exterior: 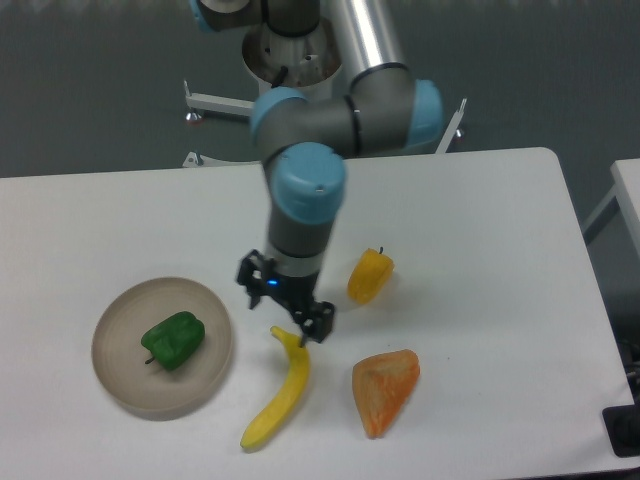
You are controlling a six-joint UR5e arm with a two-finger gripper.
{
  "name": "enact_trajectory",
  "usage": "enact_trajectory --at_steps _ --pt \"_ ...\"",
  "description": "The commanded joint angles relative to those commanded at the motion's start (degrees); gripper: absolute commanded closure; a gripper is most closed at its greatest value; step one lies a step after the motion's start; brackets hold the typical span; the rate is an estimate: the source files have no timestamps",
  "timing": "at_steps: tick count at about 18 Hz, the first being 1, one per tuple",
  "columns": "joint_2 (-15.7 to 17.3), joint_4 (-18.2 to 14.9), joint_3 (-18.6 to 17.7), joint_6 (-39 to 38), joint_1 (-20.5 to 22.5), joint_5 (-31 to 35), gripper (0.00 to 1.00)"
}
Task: Pick up the green pepper from the plate
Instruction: 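Move the open gripper across the table toward the green pepper on the plate, then lower the gripper over the green pepper, straddling it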
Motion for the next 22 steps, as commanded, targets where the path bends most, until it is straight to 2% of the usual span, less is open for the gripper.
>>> enact_trajectory --at_steps 7,12,16,22 --pt "-1.2 0.5 -1.2 -5.4 -3.7 0.0 0.00" --pt "-3.3 4.2 -1.5 -9.5 -5.7 0.3 0.00" --pt "-3.9 4.2 -1.6 -9.8 -7.4 3.2 0.00" --pt "-4.3 4.1 -1.6 -10.4 -8.3 3.2 0.00"
